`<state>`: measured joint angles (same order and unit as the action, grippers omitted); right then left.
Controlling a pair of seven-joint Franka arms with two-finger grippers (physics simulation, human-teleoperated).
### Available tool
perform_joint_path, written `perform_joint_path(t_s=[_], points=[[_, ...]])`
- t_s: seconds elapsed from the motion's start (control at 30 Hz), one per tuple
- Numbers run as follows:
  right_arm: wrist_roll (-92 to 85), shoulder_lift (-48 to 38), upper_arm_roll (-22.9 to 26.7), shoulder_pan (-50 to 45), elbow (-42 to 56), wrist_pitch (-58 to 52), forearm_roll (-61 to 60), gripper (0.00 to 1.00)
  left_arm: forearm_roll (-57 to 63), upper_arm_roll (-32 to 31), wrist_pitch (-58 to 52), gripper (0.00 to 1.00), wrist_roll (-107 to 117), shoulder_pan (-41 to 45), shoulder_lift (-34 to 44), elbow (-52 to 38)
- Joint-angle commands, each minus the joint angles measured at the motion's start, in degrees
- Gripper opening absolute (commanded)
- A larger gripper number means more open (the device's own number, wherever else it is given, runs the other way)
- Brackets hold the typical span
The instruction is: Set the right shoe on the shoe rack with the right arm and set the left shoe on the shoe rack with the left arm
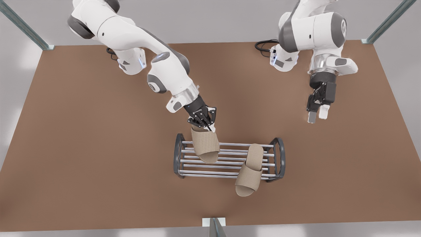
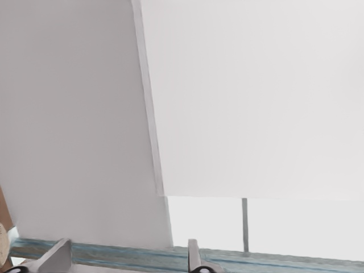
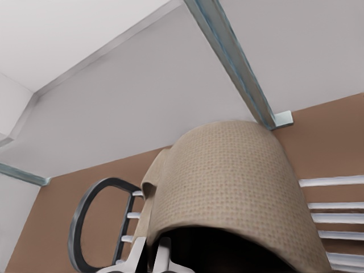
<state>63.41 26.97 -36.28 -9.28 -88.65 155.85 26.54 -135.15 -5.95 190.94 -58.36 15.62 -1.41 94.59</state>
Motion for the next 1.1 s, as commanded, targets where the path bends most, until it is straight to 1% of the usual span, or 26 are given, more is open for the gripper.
perform_joint_path(t_s=[0.0,0.03,0.07,0.1,0.13,0.17,0.2,0.23,0.27,0.3,0.33,0.37,0.4,0.43,0.47,0.53,0.57,0.7,0.77,0.87,0.9,0.93,0.97,1.0,1.03,1.07], points=[[27.91,3.52,4.55,-4.79,4.27,-3.54,0.00,0.21,51.97,-3.10,-34.47,1.00,-13.62,-17.90,-3.68,3.93],[27.47,6.33,5.60,-5.75,7.34,-3.54,0.27,0.21,69.29,0.66,-59.24,1.00,-13.54,-25.55,-4.30,3.50],[27.20,9.32,7.27,-6.98,10.25,-3.45,0.44,0.21,90.29,16.11,-79.65,1.00,-8.38,-18.72,-4.04,3.14],[26.77,11.52,8.86,-8.21,12.18,-3.10,0.62,0.21,111.39,28.88,-94.33,1.00,12.37,-10.62,-4.12,-1.42],[25.80,13.19,9.12,-8.39,13.68,-2.83,0.70,0.21,122.49,32.40,-97.78,1.00,14.76,-10.61,-4.21,-2.57],[25.45,14.33,9.82,-8.65,14.38,-2.75,0.88,0.21,122.93,34.95,-98.13,1.00,21.07,-10.44,-4.21,-2.57],[25.45,15.21,11.67,-10.15,14.99,-1.69,1.14,0.21,123.28,34.78,-99.88,1.00,44.69,-7.11,-4.21,-2.74],[25.53,15.74,12.37,-11.11,15.43,-1.34,1.06,0.21,125.74,34.52,-103.22,1.00,67.35,-2.98,-4.21,-2.75],[25.53,16.18,12.46,-11.38,15.79,-1.16,0.97,0.21,126.54,34.08,-103.84,1.00,71.19,-0.86,-4.47,-2.75],[25.53,16.71,13.07,-11.99,15.87,-1.08,0.97,0.21,127.77,33.99,-103.93,1.00,78.38,1.07,-6.76,-3.18],[25.80,16.97,13.69,-12.52,15.79,-0.46,0.71,0.21,130.13,30.22,-103.76,1.00,83.58,1.43,-9.65,-4.94],[25.80,17.41,13.69,-12.70,15.61,-0.28,0.71,0.48,131.19,25.65,-102.18,1.00,81.66,0.99,-11.24,-5.21],[25.80,17.67,15.01,-13.57,15.61,0.50,0.71,1.00,132.78,17.92,-102.09,1.00,72.44,-3.04,-11.42,-5.21],[25.62,17.67,15.89,-14.28,15.35,1.82,0.71,1.00,135.32,13.51,-102.26,1.00,65.40,-5.43,-11.42,-5.12],[25.62,17.67,15.89,-14.28,15.26,2.35,0.79,1.00,136.29,13.33,-102.61,1.00,60.12,-6.04,-11.42,-5.12],[25.36,17.67,16.68,-14.63,15.26,3.32,0.79,1.00,136.20,13.33,-104.98,1.00,63.81,-5.87,-11.95,-5.21],[24.13,17.85,17.12,-14.63,15.17,4.11,0.79,1.00,136.12,13.33,-105.78,1.00,63.54,-7.18,-12.12,-5.12],[23.42,17.94,17.47,-14.46,15.08,4.73,0.62,1.00,134.18,13.33,-105.69,1.00,63.63,-7.45,-14.40,-5.21],[23.51,16.18,17.47,-14.10,14.20,4.20,0.18,1.00,134.10,13.33,-105.69,1.00,63.63,-7.63,-14.50,-5.21],[23.60,13.90,17.38,-14.37,13.50,2.18,-0.61,1.00,129.35,13.33,-107.54,1.00,63.46,-9.03,-14.23,-6.87],[22.73,10.04,17.12,-13.32,12.28,-5.10,-0.26,1.00,129.26,13.33,-107.45,1.00,63.46,-9.12,-14.23,-7.05],[13.97,5.65,14.24,-10.60,10.34,-18.15,-0.61,1.00,129.26,13.33,-107.45,1.00,63.46,-9.12,-14.23,-7.05],[-0.52,2.57,8.08,-4.63,12.52,-41.08,-7.96,1.00,129.26,13.33,-107.45,1.00,63.46,-9.12,-14.32,-7.05],[-17.31,2.21,8.51,-1.55,16.57,-63.24,-14.41,1.00,129.26,13.33,-107.45,1.00,63.46,-9.12,-14.32,-7.05],[-24.73,0.45,8.42,5.57,16.31,-71.82,-13.88,1.00,129.26,13.33,-107.45,1.00,63.54,-9.03,-14.32,-7.05],[-38.32,0.71,8.42,12.25,17.02,-74.55,-13.89,1.00,129.26,13.33,-107.54,1.00,63.54,-9.03,-14.32,-7.05]])
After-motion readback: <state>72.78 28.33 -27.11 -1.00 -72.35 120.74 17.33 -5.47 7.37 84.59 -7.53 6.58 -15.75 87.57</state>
